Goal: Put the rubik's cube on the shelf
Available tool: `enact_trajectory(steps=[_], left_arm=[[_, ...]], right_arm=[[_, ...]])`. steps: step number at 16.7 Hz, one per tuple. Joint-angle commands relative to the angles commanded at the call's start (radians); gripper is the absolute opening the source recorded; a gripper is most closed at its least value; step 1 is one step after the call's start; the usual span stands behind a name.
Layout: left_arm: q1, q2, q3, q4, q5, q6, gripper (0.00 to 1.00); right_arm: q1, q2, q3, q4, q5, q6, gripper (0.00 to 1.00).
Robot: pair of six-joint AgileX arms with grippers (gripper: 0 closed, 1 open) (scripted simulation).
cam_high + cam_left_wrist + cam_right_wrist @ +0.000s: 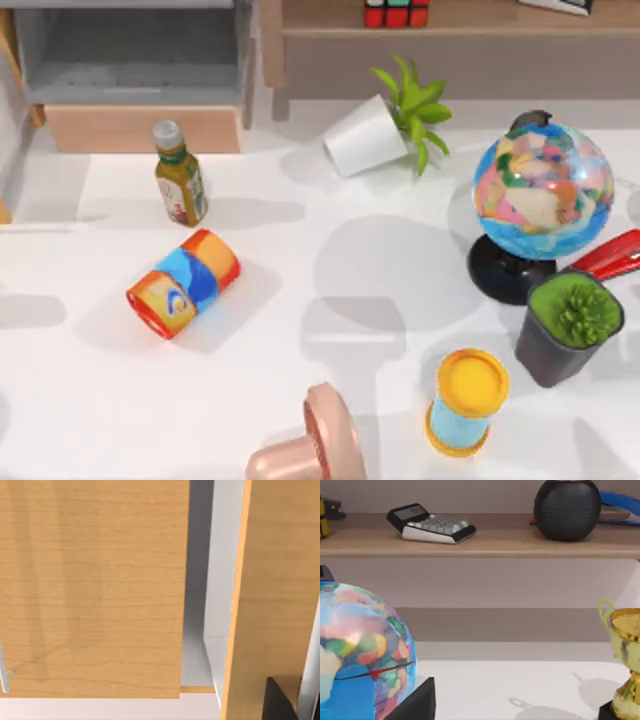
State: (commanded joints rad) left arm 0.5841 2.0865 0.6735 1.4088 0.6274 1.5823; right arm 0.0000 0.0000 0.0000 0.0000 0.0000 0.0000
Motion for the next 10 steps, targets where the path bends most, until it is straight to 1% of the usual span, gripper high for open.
enact_trajectory(steps=[3,7,10], left_arm=[[-0.044,0.036,0.059,-0.046,-0.045,-0.001,0.00],[-0.040,0.040,0.058,-0.051,-0.045,-0.003,0.00],[-0.065,0.073,0.129,-0.087,-0.069,-0.005,0.00]], right_arm=[[0.000,0.000,0.000,0.000,0.000,0.000,1.00],[0.000,0.000,0.000,0.000,0.000,0.000,1.00],[0.000,0.000,0.000,0.000,0.000,0.000,1.00]])
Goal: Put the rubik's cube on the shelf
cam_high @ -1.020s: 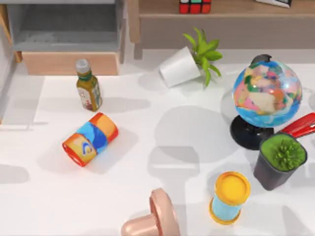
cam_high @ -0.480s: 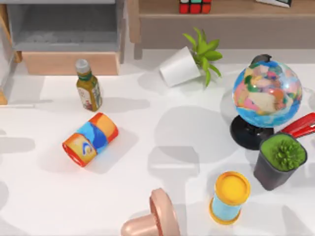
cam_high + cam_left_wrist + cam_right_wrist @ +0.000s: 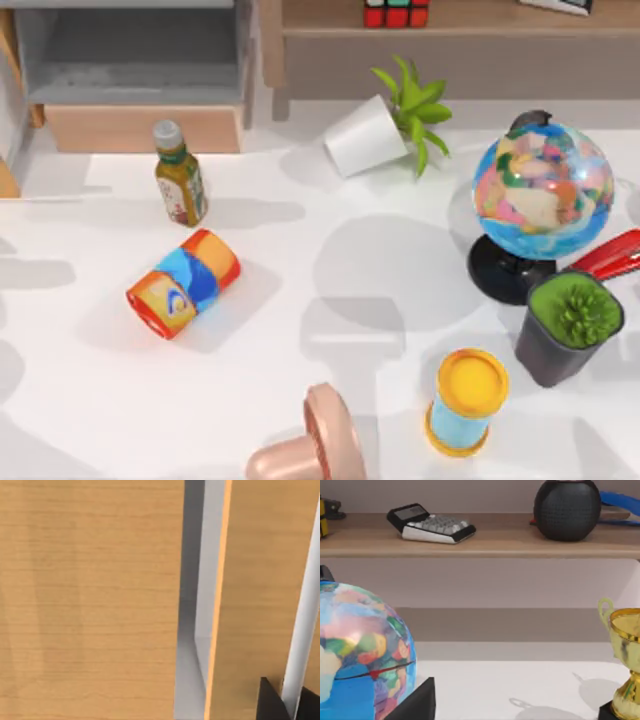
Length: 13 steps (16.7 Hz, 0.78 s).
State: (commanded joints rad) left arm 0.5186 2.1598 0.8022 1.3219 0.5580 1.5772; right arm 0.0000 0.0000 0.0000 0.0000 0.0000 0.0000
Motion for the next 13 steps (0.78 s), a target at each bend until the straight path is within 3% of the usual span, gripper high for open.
enact_trajectory(steps=[4,13], left_arm=[[-0.051,0.061,0.146,-0.077,-0.050,0.000,0.00],[-0.078,0.112,0.245,-0.136,-0.078,-0.004,0.00]], right_arm=[[0.000,0.000,0.000,0.000,0.000,0.000,1.00],[0.000,0.000,0.000,0.000,0.000,0.000,1.00]])
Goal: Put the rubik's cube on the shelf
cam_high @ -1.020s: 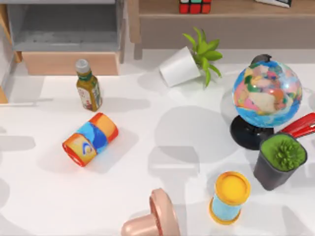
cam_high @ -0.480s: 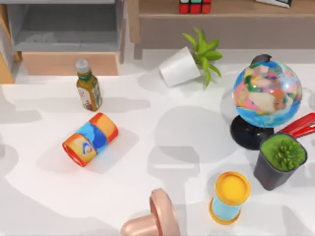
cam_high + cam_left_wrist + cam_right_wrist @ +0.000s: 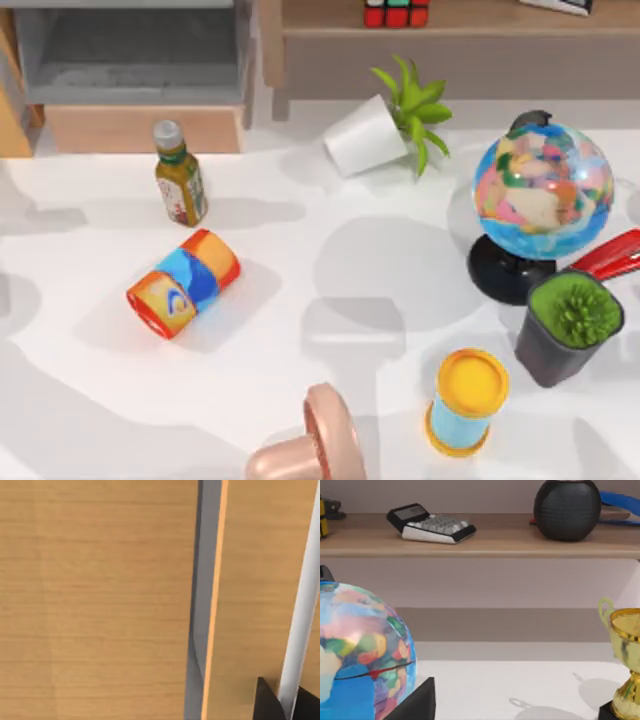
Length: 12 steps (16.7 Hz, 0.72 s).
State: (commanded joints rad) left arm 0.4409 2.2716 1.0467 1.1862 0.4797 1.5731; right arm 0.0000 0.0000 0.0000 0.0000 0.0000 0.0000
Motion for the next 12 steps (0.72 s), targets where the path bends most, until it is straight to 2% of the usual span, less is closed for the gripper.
enact_trajectory(steps=[5,10,12], left_arm=[[-0.045,0.083,0.193,-0.100,-0.044,-0.001,0.00],[-0.050,0.089,0.206,-0.111,-0.049,-0.003,0.00],[-0.050,0.089,0.206,-0.111,-0.049,-0.003,0.15]], right_arm=[[0.000,0.000,0.000,0.000,0.000,0.000,1.00],[0.000,0.000,0.000,0.000,0.000,0.000,1.00],[0.000,0.000,0.000,0.000,0.000,0.000,1.00]])
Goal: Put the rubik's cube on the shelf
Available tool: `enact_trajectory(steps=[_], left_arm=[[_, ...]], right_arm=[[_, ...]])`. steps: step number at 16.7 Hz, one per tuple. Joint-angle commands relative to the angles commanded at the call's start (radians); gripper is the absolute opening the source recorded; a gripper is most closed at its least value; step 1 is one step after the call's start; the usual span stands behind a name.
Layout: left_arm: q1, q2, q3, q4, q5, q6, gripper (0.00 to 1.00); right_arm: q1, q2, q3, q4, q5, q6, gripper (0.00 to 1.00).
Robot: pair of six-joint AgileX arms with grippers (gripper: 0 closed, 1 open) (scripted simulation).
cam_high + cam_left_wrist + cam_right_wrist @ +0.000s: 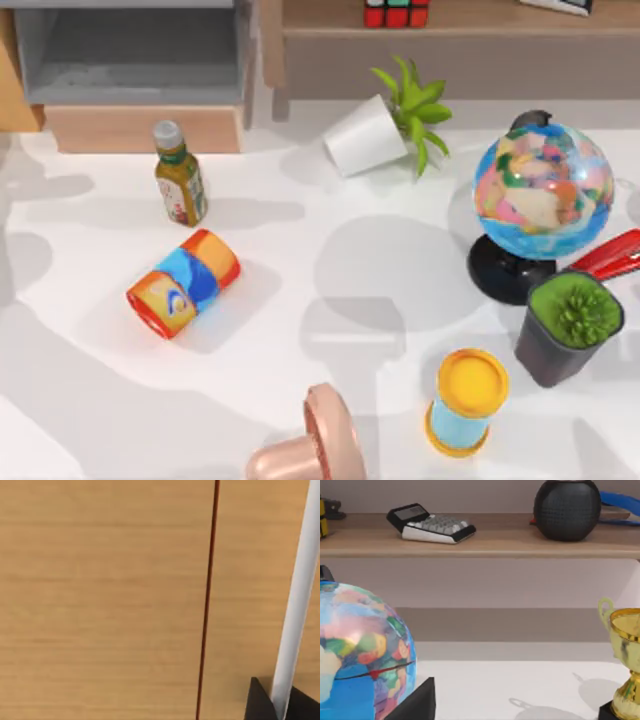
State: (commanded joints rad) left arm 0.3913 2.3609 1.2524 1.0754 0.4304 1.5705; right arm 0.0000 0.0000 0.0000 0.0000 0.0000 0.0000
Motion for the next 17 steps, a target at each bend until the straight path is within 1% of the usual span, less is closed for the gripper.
enact_trajectory(steps=[11,12,17], left_arm=[[0.000,0.000,0.000,0.000,0.000,0.000,0.98],[0.000,0.000,0.000,0.000,0.000,0.000,1.00],[0.000,0.000,0.000,0.000,0.000,0.000,1.00]], right_arm=[[0.000,0.000,0.000,0.000,0.000,0.000,1.00],[0.000,0.000,0.000,0.000,0.000,0.000,1.00],[0.000,0.000,0.000,0.000,0.000,0.000,1.00]])
